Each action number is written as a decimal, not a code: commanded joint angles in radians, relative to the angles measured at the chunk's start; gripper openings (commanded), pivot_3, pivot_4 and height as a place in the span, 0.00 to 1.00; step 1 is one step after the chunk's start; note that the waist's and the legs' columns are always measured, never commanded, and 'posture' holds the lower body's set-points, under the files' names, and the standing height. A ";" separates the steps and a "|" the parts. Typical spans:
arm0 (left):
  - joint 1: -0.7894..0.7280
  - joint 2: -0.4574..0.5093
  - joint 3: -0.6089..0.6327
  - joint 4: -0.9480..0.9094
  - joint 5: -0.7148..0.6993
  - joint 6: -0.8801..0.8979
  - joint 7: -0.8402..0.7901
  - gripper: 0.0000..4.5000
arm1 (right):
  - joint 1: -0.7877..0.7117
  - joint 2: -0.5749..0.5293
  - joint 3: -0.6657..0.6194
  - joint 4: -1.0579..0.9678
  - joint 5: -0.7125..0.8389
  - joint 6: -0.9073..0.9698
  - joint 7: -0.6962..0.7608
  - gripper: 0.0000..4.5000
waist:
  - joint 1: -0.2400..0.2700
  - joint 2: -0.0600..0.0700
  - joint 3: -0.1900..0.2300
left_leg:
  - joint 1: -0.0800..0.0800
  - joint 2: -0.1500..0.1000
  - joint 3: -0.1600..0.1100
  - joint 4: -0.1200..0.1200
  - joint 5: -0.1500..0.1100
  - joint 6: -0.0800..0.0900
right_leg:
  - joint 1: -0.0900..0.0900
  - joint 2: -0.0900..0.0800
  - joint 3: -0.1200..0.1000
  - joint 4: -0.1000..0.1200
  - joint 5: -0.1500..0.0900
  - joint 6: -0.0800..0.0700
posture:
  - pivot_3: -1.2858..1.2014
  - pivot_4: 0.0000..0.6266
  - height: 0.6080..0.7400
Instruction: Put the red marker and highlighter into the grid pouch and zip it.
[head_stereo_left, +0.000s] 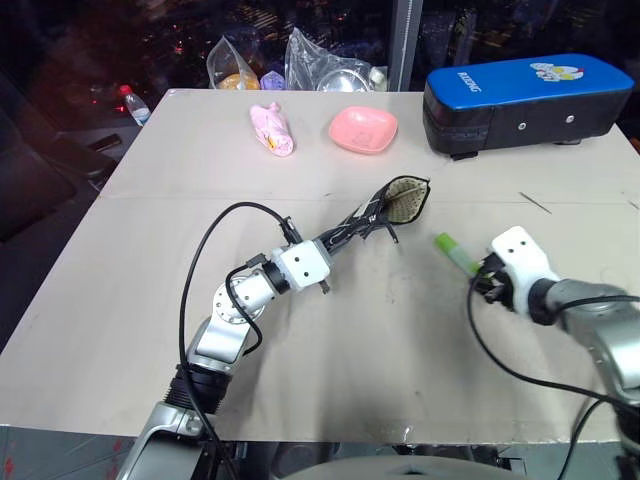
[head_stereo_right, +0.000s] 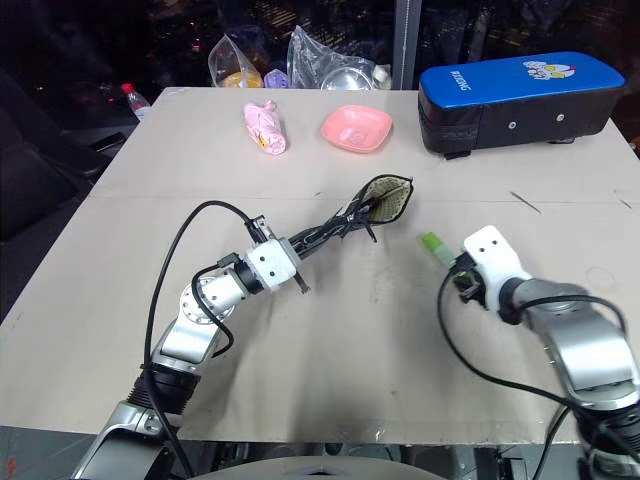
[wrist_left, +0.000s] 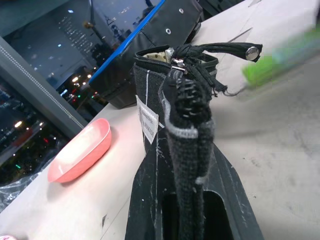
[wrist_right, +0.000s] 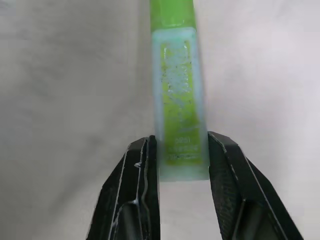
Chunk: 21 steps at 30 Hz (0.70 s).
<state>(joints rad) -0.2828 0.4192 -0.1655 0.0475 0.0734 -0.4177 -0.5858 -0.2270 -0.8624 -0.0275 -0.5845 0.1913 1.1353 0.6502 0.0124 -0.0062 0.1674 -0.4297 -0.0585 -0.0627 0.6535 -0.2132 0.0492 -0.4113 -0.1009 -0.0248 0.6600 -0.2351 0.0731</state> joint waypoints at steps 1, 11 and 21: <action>-0.023 -0.003 0.010 -0.010 -0.019 -0.010 0.002 0.00 | -0.056 -0.188 -0.041 0.082 -0.016 -0.367 0.212 0.17 | -0.002 0.000 0.001 | 0.000 0.000 0.000 0.000 0.000 0.000 | 0.000 0.000 0.000 0.000 0.000 0.000 | 0.52 0.24 0.89; -0.040 -0.011 0.001 0.008 -0.014 -0.019 0.000 0.00 | -0.369 -0.241 0.142 0.278 -0.181 -0.844 0.349 0.17 | -0.005 0.000 0.001 | 0.000 0.003 0.001 0.000 0.000 0.000 | 0.000 0.002 0.001 -0.002 0.000 0.000 | 0.52 0.24 0.89; -0.049 -0.023 -0.009 0.018 -0.012 -0.033 -0.009 0.00 | -0.610 -0.099 0.385 0.488 -0.429 -1.177 0.430 0.17 | -0.001 0.000 0.001 | -0.001 0.003 0.002 0.000 0.002 -0.003 | -0.001 0.002 0.002 -0.002 0.000 0.000 | 0.52 0.24 0.89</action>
<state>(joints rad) -0.3172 0.4012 -0.1723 0.0799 0.0744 -0.4287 -0.5960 -0.8020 -0.9780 0.3530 -0.0909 -0.2126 0.0037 1.0707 0.0115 -0.0064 0.1688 -0.4306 -0.0560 -0.0612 0.6530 -0.2114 0.0459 -0.4127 -0.0993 -0.0231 0.6581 -0.2348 0.0727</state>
